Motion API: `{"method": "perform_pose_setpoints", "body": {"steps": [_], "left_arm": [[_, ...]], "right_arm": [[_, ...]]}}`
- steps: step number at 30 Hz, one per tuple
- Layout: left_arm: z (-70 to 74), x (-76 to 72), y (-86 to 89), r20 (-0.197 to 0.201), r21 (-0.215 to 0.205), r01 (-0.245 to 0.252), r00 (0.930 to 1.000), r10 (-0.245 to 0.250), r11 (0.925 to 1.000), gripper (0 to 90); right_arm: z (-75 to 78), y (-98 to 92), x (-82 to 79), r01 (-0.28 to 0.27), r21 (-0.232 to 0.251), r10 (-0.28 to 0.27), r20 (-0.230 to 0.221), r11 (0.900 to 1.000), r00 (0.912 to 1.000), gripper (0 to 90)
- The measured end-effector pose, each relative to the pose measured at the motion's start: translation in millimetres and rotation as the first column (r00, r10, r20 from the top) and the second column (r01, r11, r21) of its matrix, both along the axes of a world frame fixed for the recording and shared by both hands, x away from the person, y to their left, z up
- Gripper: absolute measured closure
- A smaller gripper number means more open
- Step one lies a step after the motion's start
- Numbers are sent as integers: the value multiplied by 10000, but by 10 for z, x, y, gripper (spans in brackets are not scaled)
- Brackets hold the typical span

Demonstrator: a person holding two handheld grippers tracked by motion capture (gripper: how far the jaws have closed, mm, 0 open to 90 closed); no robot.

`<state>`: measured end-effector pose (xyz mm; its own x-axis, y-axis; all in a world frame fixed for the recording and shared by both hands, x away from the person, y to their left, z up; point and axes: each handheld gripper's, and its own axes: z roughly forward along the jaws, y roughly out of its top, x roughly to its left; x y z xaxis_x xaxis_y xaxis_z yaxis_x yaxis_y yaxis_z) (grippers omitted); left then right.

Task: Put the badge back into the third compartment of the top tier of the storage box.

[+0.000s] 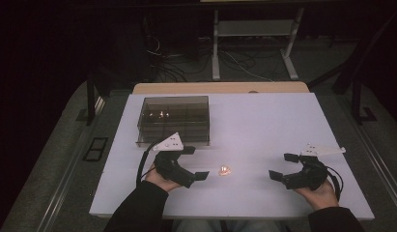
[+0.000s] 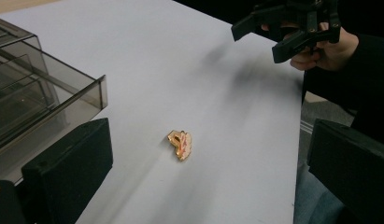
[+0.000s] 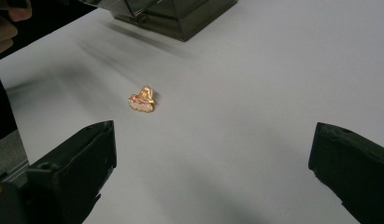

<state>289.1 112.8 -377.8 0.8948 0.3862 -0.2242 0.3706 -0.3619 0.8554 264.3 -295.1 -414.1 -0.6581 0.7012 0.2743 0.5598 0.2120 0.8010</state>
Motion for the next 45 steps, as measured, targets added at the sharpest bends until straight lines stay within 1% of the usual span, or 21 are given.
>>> {"method": "perform_pose_setpoints", "body": {"steps": [4,10,13,24,29,45], "left_arm": [[4,13,-52,-18,-13,88,10000,-88,10000,0],[4,40,-126,-30,130,273,9996,-273,9995,0],[-4,48,-166,-85,118,319,9995,-318,9994,0],[-39,85,-277,-131,393,611,9981,-606,9974,0],[-67,103,-311,-182,397,663,9977,-656,9970,0],[-174,133,-502,-362,853,1007,9945,-979,9913,0]], "right_arm": [[0,1,0,-12,-5,12,8,10000,10000,3],[-1,2,1,-22,-31,22,11,10000,10000,3],[-1,3,1,-26,-36,26,13,10000,10000,3],[0,3,-2,-48,-51,48,41,10000,10000,3],[-2,5,-1,-77,-99,78,73,9999,9999,3],[-2,9,-5,-111,-91,112,84,9999,9999,3]]}}
